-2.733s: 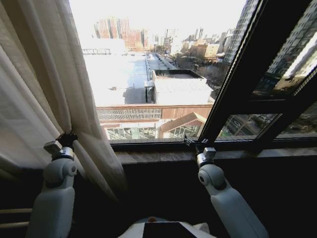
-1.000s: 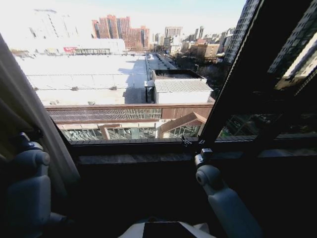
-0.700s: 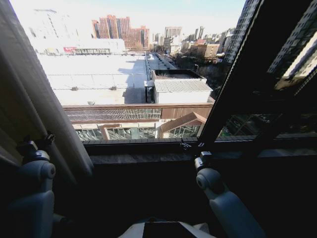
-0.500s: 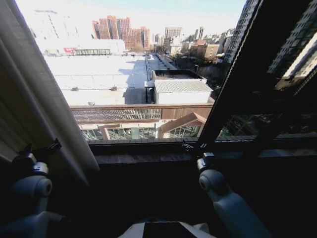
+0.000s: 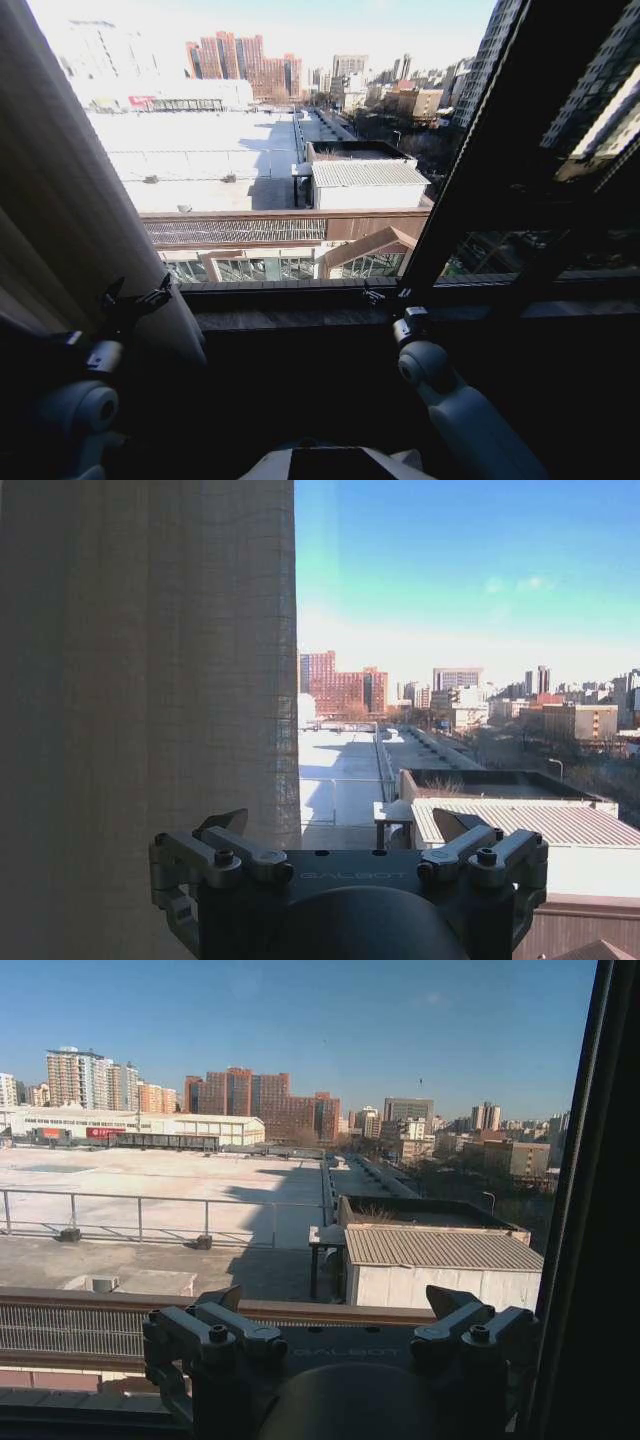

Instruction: Open the curtains by pulling them apart, changing their state from closed to fully open.

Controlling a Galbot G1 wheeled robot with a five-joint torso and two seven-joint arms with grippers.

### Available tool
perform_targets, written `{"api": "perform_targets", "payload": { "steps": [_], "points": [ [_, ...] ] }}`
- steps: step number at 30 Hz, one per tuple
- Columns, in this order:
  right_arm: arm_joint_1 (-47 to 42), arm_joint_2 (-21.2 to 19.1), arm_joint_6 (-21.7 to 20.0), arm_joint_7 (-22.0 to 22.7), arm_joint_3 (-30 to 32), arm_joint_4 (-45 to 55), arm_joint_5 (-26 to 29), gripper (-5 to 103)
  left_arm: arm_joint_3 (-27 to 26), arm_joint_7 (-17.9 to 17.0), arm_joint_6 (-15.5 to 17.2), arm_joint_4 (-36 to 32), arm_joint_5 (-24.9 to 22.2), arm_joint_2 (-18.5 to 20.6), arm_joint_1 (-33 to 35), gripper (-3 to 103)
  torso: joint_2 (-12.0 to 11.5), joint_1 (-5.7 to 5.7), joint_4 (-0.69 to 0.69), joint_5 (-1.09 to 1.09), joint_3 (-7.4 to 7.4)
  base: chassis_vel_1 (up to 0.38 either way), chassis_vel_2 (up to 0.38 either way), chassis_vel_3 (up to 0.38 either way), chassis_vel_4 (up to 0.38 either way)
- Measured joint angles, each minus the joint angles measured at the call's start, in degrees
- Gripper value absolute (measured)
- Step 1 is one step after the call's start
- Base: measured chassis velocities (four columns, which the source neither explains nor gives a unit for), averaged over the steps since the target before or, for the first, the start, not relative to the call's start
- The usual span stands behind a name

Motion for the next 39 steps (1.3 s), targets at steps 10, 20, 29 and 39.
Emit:
{"api": "perform_targets", "payload": {
  "steps": [10,20,29,39],
  "points": [
    [-0.43,1.18,-2.53,-0.92,-0.06,1.82,-0.59,100,-0.57,-1.22,0.33,0.09,0.34,-0.54,-0.29,100,0.0,0.0,0.0,-0.01,0.0,0.0,0.0,0.0,0.0],
    [0.48,1.43,-3.93,-1.11,-0.11,2.62,-0.9,100,-1.47,-1.24,-0.01,0.02,0.01,0.03,0.25,100,0.0,0.0,0.0,0.0,0.0,-0.111,-0.087,0.098,0.075],
    [0.49,0.69,-5.67,0.62,2.03,3.46,-1.98,100,-0.45,-0.98,-0.37,0.68,0.03,-0.57,0.2,100,-0.01,0.02,0.0,0.01,0.0,-0.246,-0.227,0.257,0.222],
    [-1.0,-3.72,-7.25,2.69,7.59,4.67,-1.34,100,-0.22,-0.19,-0.22,1.02,0.04,-0.46,-0.22,100,0.0,0.01,-0.01,-0.01,0.0,-0.335,-0.352,0.322,0.349]
  ]
}}
